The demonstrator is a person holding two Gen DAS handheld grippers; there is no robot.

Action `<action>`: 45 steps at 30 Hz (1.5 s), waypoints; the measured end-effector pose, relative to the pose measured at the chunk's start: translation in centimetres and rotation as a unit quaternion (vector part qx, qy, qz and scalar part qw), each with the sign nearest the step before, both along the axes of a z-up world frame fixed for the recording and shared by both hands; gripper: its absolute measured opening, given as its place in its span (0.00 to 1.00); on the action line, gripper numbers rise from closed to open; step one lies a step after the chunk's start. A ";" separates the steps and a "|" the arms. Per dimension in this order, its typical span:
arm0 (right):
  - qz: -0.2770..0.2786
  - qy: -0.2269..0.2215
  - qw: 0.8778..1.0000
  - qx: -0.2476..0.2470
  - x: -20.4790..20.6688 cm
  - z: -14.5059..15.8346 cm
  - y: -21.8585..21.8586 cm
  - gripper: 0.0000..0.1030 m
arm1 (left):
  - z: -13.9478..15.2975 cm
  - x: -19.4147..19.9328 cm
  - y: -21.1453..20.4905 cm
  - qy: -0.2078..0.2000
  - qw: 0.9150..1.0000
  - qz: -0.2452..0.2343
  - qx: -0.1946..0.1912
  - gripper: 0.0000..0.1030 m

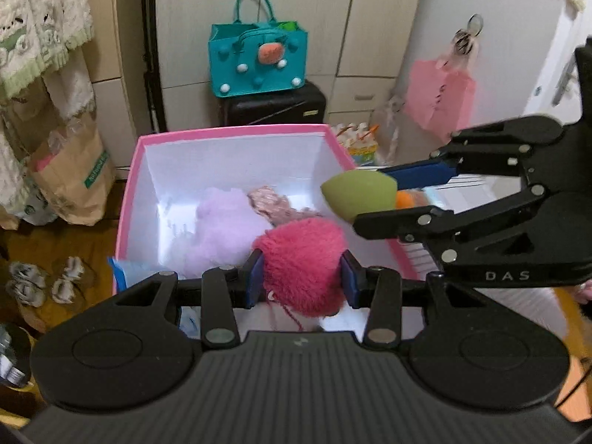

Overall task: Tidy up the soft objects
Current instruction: 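Lower the pompom into the box and open the left gripper while the right gripper releases the green ball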

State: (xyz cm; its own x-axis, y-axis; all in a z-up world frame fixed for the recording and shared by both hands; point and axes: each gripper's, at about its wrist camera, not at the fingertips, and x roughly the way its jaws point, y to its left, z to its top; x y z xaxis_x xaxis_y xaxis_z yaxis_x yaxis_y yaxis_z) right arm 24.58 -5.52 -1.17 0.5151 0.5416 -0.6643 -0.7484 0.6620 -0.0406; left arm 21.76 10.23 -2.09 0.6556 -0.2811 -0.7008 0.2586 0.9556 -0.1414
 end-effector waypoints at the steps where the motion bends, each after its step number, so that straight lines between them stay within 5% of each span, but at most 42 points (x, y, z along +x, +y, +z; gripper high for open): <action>1: -0.003 -0.003 1.000 -0.009 0.7 -0.2 0.4 0.41 | -0.2 0.7 0.0 0.002 1.000 0.002 0.009 0.40; 6: -0.004 -0.010 0.999 -0.041 3.3 -1.1 1.6 0.41 | -1.4 4.3 0.2 0.057 0.998 -0.019 -0.017 0.39; 14: -0.025 0.031 0.999 -0.029 7.5 -2.4 1.8 0.43 | -2.9 6.8 0.4 0.057 0.998 -0.005 -0.039 0.40; 19: -0.039 0.056 0.998 0.007 8.2 -2.7 1.0 0.44 | -2.9 7.2 1.1 0.052 0.997 0.000 -0.063 0.51; 31: -0.025 0.057 0.997 0.041 2.9 -0.5 -1.4 0.44 | -1.4 3.6 1.6 0.053 0.998 -0.020 -0.031 0.59; 45: 0.007 0.077 0.994 0.071 -4.9 3.6 -4.3 0.47 | 2.8 -4.6 0.1 0.015 0.998 -0.043 0.048 0.64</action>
State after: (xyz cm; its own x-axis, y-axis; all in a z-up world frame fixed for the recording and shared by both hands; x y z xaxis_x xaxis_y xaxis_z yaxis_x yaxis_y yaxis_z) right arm 19.71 -9.80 2.41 0.4042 0.6419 -0.6516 -0.7482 0.6418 0.1682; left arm 17.16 10.29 0.66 0.6101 -0.2660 -0.7464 0.3365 0.9398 -0.0599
